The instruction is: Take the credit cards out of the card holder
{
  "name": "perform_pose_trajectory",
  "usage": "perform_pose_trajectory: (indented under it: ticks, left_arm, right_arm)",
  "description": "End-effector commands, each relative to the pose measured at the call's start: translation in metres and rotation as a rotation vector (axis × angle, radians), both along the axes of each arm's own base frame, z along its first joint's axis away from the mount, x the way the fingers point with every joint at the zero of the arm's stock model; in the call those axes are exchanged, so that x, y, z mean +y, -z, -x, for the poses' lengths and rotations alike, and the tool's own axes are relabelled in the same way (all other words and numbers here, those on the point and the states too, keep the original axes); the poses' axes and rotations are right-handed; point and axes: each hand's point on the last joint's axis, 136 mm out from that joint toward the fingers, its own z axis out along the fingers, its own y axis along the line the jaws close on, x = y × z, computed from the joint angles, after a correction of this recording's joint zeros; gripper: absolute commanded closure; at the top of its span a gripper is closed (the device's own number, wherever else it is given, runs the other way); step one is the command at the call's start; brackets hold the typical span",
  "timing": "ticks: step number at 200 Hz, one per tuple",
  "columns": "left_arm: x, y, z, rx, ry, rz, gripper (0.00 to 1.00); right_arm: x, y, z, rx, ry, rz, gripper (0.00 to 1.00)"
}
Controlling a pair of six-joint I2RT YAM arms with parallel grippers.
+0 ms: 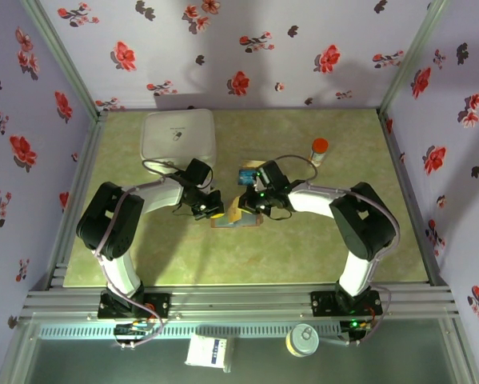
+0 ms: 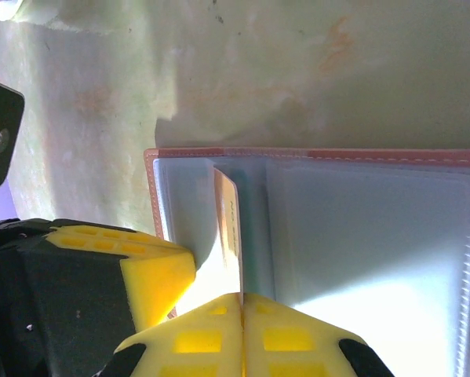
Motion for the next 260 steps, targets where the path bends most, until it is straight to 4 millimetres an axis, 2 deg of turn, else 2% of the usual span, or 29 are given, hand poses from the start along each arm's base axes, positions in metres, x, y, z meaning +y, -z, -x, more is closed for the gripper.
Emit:
perform_pose_trajectory:
  ticks: [1, 71, 104, 164, 189, 207, 232, 260]
  left_arm:
    - [0.009, 0.01, 0.009, 0.029, 0.003, -0.055, 1.0]
    - [0.004, -0.01, 0.001, -0.019, 0.0, -0.021, 1.0]
    - [0.003, -0.017, -0.002, -0.043, -0.008, -0.011, 1.0]
    - [0.015, -0.03, -0.005, -0.093, -0.037, -0.015, 0.99]
    - [0.024, -0.029, -0.003, -0.092, -0.058, -0.022, 0.99]
    - [0.03, -0.027, -0.002, -0.091, -0.072, -0.022, 0.98]
    - [0.036, -0.023, -0.001, -0.081, -0.083, -0.028, 0.98]
    - [0.041, -0.019, 0.003, -0.07, -0.088, -0.034, 0.98]
  right_arm:
    - [-0.018, -0.002, 0.001, -0.023, 0.009, 0.06, 0.92]
    - [-0.031, -0.033, -0.007, -0.131, -0.127, 0.166, 0.94]
    - [-0.041, -0.047, -0.015, -0.249, -0.307, 0.299, 0.95]
    - [-0.06, -0.056, -0.036, -0.468, -0.726, 0.503, 0.97]
    - [-0.061, -0.067, -0.047, -0.571, -0.903, 0.522, 0.99]
    - [-0.065, -0.067, -0.053, -0.618, -1.044, 0.577, 1.0]
    - [-0.074, -0.066, -0.07, -0.638, -1.153, 0.663, 1.0]
    - [-0.069, -0.068, -0.086, -0.666, -1.251, 0.645, 1.0]
